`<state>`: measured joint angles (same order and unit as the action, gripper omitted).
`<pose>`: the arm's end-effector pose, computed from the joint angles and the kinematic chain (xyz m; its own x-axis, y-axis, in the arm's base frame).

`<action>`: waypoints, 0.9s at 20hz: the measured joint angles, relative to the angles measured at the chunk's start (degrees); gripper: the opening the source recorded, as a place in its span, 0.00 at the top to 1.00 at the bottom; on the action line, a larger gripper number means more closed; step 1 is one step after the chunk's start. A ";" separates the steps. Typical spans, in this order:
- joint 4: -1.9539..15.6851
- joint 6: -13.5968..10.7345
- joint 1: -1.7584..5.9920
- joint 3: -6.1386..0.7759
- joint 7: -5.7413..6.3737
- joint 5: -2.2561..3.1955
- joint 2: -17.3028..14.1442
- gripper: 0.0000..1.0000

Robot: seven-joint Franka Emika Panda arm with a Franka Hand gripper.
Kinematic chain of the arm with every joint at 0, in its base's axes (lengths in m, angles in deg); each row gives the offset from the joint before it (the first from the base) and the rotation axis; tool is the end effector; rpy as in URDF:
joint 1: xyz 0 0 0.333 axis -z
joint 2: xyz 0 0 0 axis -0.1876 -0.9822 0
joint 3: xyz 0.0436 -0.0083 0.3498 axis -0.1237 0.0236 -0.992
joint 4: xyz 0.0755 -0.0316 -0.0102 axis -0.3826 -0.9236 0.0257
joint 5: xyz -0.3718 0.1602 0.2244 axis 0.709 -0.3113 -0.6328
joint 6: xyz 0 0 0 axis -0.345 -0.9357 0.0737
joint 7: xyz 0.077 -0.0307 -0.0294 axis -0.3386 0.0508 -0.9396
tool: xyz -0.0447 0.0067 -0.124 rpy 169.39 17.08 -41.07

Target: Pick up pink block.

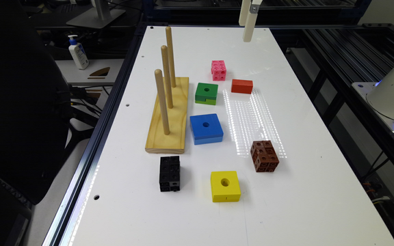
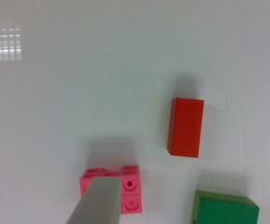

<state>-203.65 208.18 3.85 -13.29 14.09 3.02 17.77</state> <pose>0.4767 -0.1116 0.3012 0.6918 -0.7211 0.0382 -0.7207 -0.6928 -0.0266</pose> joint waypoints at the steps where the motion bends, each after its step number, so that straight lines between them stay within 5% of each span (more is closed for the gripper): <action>1: 0.51 0.00 0.80 0.04 -0.88 0.02 -0.42 0.00; 5: 2.98 0.00 3.23 0.05 -3.43 0.02 -2.96 0.00; 10: 4.95 0.00 3.35 -0.05 -3.55 0.02 -5.44 0.00; 18: 5.07 0.00 3.35 -0.08 -3.56 0.02 -5.71 0.00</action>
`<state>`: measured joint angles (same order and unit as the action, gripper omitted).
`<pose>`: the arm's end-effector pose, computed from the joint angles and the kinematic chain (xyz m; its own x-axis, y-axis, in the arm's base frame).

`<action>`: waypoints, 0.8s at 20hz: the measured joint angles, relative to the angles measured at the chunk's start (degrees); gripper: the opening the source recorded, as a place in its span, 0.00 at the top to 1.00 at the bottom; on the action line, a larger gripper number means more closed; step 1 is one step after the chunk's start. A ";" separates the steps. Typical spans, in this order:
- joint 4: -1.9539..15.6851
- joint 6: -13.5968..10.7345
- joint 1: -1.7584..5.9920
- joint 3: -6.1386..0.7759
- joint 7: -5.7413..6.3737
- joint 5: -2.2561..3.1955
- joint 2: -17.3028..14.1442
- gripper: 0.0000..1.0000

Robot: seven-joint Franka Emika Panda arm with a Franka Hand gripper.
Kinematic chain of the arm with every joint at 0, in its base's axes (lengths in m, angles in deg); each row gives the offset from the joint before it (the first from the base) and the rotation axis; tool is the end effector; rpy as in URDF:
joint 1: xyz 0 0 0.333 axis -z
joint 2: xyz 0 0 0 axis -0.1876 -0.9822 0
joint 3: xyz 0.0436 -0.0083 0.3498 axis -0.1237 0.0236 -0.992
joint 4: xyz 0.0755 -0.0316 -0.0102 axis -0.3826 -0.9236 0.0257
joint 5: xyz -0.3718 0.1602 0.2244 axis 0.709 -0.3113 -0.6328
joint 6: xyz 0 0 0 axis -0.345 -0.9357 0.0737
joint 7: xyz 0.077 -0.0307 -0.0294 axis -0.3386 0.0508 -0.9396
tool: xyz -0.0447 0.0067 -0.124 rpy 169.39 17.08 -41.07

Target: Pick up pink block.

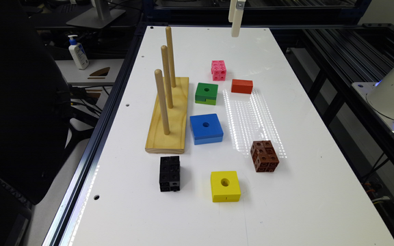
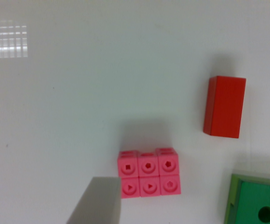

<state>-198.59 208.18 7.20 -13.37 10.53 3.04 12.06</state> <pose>0.4997 -0.1473 0.2924 0.6961 -0.7173 0.0289 -0.7171 -0.6967 -0.0206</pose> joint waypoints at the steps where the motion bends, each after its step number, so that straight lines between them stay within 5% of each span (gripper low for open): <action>1: 0.00 0.00 0.00 0.00 0.00 0.00 -0.11 0.00; 16: 0.61 0.29 0.52 0.03 -0.33 0.01 -1.71 0.00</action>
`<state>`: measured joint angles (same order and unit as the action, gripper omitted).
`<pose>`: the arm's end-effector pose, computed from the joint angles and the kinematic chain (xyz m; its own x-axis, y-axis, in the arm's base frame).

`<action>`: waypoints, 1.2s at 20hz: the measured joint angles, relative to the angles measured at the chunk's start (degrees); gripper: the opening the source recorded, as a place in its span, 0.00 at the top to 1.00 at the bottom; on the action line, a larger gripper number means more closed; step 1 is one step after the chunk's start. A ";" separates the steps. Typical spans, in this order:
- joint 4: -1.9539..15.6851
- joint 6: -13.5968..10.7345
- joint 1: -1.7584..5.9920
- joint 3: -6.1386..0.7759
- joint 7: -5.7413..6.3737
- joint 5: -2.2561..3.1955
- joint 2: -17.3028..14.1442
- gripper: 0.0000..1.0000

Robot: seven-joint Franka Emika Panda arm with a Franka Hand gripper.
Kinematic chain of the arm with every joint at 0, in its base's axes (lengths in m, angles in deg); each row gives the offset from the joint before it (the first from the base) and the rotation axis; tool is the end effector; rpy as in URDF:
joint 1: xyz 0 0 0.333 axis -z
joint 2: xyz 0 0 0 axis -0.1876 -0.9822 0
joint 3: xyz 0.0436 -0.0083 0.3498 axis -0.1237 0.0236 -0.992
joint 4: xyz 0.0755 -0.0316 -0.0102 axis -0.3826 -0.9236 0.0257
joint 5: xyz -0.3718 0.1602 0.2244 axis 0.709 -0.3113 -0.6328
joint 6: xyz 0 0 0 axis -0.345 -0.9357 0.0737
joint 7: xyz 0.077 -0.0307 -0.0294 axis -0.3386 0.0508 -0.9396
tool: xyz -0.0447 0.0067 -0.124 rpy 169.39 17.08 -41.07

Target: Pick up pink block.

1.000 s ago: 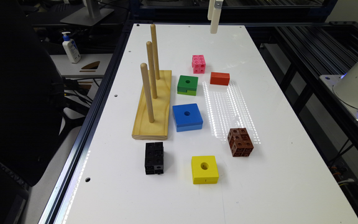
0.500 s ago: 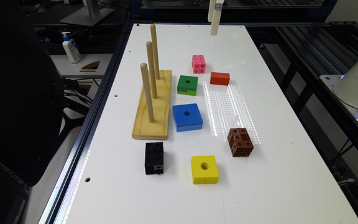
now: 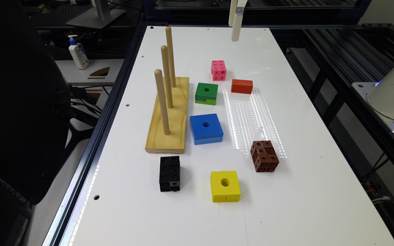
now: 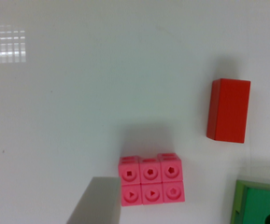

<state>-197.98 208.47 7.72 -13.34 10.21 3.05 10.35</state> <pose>0.5017 -0.1531 0.2822 0.6936 -0.7201 0.0163 -0.7200 -0.6938 -0.0142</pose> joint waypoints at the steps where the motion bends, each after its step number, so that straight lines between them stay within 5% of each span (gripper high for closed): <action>1: 0.24 0.00 0.23 0.02 -0.27 0.00 -0.14 0.00; 5: 1.43 0.00 0.87 0.03 -0.87 0.00 -1.23 0.00; 17: 2.98 0.02 0.98 0.02 -0.90 0.00 -3.35 0.00; 24: 3.04 5.97 1.01 0.02 -0.94 0.01 -9.52 0.00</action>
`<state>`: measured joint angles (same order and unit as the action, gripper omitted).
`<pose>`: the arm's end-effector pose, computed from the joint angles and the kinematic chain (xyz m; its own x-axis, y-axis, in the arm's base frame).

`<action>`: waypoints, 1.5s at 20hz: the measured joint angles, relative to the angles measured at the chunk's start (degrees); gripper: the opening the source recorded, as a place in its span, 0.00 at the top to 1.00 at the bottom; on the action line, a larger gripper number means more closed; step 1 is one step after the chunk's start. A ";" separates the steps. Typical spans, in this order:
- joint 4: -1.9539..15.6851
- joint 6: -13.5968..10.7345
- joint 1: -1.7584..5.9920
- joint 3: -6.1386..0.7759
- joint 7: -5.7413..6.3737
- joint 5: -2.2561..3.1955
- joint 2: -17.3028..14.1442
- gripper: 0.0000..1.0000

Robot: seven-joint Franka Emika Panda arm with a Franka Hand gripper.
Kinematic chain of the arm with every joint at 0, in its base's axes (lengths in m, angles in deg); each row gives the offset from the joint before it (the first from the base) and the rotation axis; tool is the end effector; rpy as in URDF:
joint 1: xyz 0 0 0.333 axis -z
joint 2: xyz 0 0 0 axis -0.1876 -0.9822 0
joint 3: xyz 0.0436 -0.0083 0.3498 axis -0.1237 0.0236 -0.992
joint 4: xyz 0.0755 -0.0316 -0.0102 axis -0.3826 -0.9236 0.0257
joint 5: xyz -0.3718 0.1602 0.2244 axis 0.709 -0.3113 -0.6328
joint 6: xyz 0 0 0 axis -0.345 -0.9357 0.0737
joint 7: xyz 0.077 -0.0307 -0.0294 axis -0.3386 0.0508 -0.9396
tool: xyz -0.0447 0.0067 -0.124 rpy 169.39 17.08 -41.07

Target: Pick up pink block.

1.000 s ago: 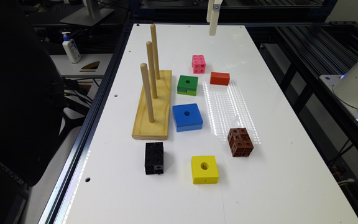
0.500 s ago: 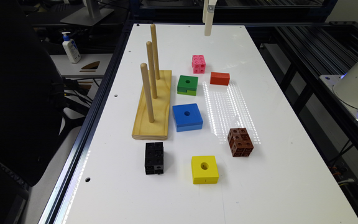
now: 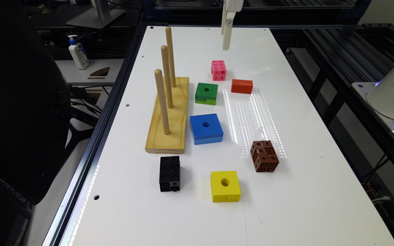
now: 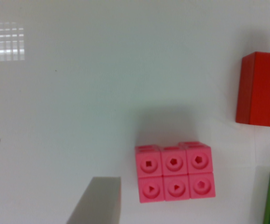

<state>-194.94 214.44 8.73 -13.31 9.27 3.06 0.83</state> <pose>0.5211 -0.1692 0.2260 0.6920 -0.7218 0.0070 -0.7217 -0.6921 -0.0129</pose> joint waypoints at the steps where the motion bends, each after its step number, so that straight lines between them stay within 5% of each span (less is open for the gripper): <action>1: 0.01 0.44 0.00 0.00 0.00 0.00 -0.37 0.00; 17: 0.04 3.06 0.02 0.00 -0.04 0.00 -3.74 0.00; 24: 0.07 7.24 0.01 -0.02 -0.05 0.01 -7.72 0.00; 30: 0.07 7.90 0.01 -0.03 -0.06 0.01 -8.72 0.00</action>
<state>-194.87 222.34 8.75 -13.34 9.21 3.06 -7.89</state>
